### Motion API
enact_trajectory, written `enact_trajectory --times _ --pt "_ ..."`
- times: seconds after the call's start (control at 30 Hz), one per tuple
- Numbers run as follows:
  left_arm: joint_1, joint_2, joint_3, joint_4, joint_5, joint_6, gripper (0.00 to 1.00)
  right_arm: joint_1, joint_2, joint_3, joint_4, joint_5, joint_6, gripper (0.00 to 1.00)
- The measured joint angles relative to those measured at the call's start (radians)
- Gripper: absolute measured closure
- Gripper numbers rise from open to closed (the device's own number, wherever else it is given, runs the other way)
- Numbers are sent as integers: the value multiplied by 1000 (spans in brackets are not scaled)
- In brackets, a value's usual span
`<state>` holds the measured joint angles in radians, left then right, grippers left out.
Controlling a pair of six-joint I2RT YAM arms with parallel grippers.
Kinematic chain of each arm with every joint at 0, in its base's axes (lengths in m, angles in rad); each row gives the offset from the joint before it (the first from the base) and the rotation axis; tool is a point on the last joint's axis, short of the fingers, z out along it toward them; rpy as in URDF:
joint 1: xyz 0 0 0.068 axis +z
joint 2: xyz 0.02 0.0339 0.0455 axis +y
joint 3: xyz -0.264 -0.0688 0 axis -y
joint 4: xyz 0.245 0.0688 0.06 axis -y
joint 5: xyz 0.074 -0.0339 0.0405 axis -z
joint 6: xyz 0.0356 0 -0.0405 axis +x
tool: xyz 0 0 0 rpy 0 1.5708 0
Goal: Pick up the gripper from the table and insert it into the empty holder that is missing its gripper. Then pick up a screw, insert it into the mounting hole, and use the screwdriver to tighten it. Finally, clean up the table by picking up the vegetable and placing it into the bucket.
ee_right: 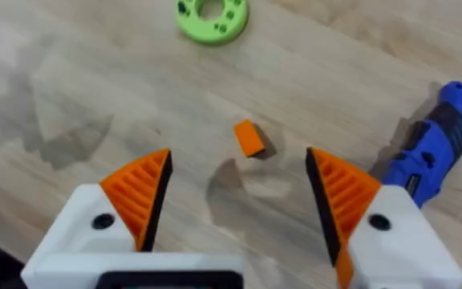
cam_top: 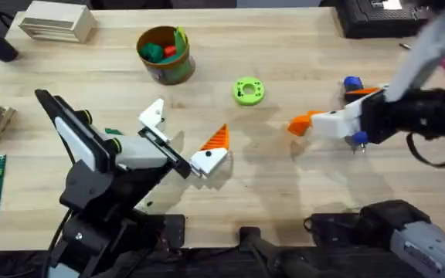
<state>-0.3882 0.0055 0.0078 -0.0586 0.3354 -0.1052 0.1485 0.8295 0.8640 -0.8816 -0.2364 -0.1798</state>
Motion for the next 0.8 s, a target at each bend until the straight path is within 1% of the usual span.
enact_trajectory --times 0.13,0.33,0.5,0.7,0.73,0.8 --pt "0 0 0 0 0 0 14 63 146 70 -38 68 -55 31" --pt "0 0 0 0 0 0 14 112 318 78 -52 110 -105 31" --pt "0 0 0 0 0 0 14 151 403 78 -43 139 -214 31" --pt "0 0 0 0 0 0 14 155 479 78 -7 189 -274 32" --pt "0 0 0 0 0 0 14 155 486 78 2 191 -278 52" --pt "0 0 0 0 0 0 13 155 495 78 21 195 -285 162"
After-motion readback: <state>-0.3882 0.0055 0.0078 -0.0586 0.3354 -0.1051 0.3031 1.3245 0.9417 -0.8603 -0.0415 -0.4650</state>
